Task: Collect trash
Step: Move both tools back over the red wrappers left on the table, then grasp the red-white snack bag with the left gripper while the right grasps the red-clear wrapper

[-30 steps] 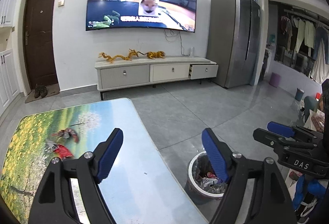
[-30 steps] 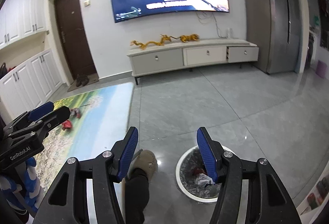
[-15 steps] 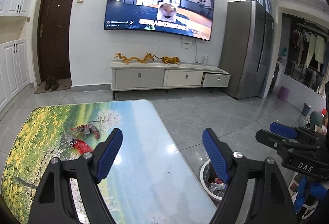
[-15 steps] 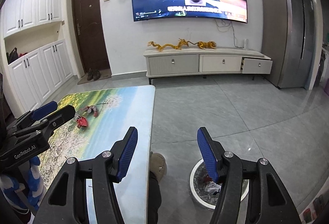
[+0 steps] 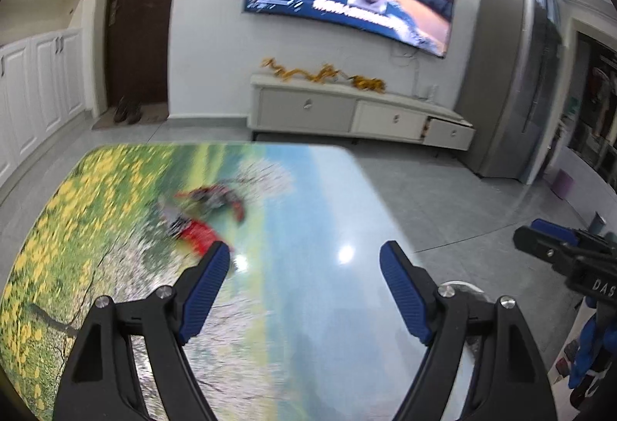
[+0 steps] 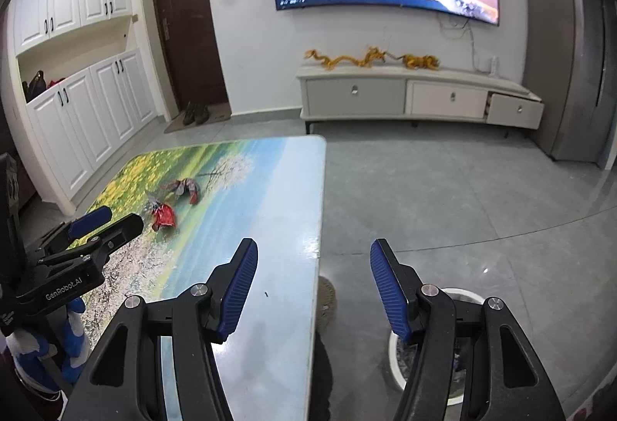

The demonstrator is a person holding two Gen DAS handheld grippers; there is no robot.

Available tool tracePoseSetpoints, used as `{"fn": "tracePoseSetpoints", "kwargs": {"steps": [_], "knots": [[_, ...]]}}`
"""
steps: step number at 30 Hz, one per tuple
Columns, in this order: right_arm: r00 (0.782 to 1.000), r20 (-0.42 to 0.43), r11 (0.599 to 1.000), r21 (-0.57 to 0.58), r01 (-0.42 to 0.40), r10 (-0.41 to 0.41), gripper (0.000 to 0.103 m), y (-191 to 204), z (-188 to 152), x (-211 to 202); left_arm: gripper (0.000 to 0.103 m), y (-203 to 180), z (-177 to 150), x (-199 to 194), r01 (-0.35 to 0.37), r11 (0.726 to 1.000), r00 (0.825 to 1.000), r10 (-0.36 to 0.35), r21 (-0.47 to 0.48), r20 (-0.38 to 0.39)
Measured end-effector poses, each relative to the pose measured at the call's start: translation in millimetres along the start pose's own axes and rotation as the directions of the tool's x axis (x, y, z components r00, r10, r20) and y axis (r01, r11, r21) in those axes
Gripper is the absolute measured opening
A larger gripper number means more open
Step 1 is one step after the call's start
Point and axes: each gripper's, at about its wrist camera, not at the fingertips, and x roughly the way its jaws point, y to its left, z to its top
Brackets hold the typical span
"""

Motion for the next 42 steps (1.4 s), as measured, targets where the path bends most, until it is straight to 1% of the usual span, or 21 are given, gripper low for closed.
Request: {"fn": "tracePoseSetpoints", "kwargs": {"steps": [5, 8, 12, 16, 18, 20, 22, 25, 28, 30, 32, 34, 37, 40, 42], "knots": [[0.998, -0.04, 0.998, -0.021, -0.056, 0.055, 0.06, 17.5, 11.1, 42.3, 0.08, 53.8, -3.1, 28.5, -0.091, 0.992, 0.994, 0.086, -0.087, -0.065], [0.993, -0.063, 0.994, -0.043, -0.103, 0.1, 0.061, 33.1, 21.0, 70.6, 0.08, 77.0, -1.3, 43.9, -0.124, 0.986, 0.989, 0.114, -0.109, -0.094], [0.982, -0.083, 0.982, -0.071, -0.175, 0.169, 0.06, 57.0, 35.4, 105.0, 0.08, 93.5, 5.5, 69.9, -0.126, 0.985, 0.984, 0.109, -0.119, -0.139], [0.967, -0.109, 0.967, -0.091, -0.24, 0.23, 0.061, 81.9, 52.0, 142.4, 0.079, 97.0, 9.5, 99.0, -0.142, 0.986, 0.975, 0.124, -0.09, -0.187], [0.959, -0.123, 0.959, -0.089, -0.269, 0.257, 0.061, 92.5, 57.3, 160.1, 0.079, 95.8, 9.7, 107.5, -0.154, 0.985, 0.971, 0.138, -0.072, -0.197], [0.949, -0.138, 0.951, -0.083, -0.298, 0.285, 0.061, 102.6, 62.4, 177.9, 0.074, 95.3, 9.0, 113.0, -0.159, 0.986, 0.969, 0.145, -0.056, -0.202], [0.938, -0.158, 0.943, -0.076, -0.324, 0.31, 0.061, 113.7, 68.0, 198.1, 0.066, 97.7, 6.6, 115.8, -0.164, 0.985, 0.967, 0.151, -0.045, -0.207], [0.923, -0.182, 0.932, -0.072, -0.356, 0.339, 0.061, 129.8, 72.7, 221.3, 0.058, 107.1, 4.9, 120.1, -0.178, 0.982, 0.961, 0.162, -0.054, -0.226], [0.914, -0.204, 0.923, -0.085, -0.375, 0.352, 0.061, 147.4, 75.2, 240.4, 0.053, 120.2, 3.0, 122.0, -0.197, 0.978, 0.954, 0.174, -0.074, -0.243], [0.909, -0.213, 0.919, -0.089, -0.384, 0.359, 0.061, 153.9, 74.3, 246.4, 0.052, 130.0, 2.5, 120.5, -0.204, 0.974, 0.953, 0.175, -0.096, -0.246], [0.904, -0.224, 0.914, -0.105, -0.393, 0.363, 0.061, 160.7, 74.0, 250.8, 0.051, 137.8, 2.8, 118.9, -0.221, 0.97, 0.951, 0.191, -0.102, -0.245], [0.9, -0.237, 0.909, -0.115, -0.4, 0.366, 0.061, 169.5, 74.4, 258.5, 0.044, 143.8, 3.3, 118.3, -0.234, 0.966, 0.948, 0.203, -0.105, -0.245], [0.896, -0.256, 0.905, -0.133, -0.404, 0.363, 0.06, 179.0, 73.8, 267.0, 0.036, 150.8, 2.9, 116.2, -0.238, 0.964, 0.947, 0.205, -0.115, -0.247], [0.893, -0.278, 0.901, -0.154, -0.404, 0.353, 0.048, 187.1, 70.9, 273.7, 0.032, 149.5, 1.9, 114.4, -0.218, 0.97, 0.951, 0.186, -0.108, -0.247], [0.894, -0.287, 0.9, -0.17, -0.4, 0.343, 0.044, 189.4, 68.4, 274.3, 0.032, 146.0, 0.2, 112.1, -0.185, 0.977, 0.957, 0.154, -0.108, -0.245]]}}
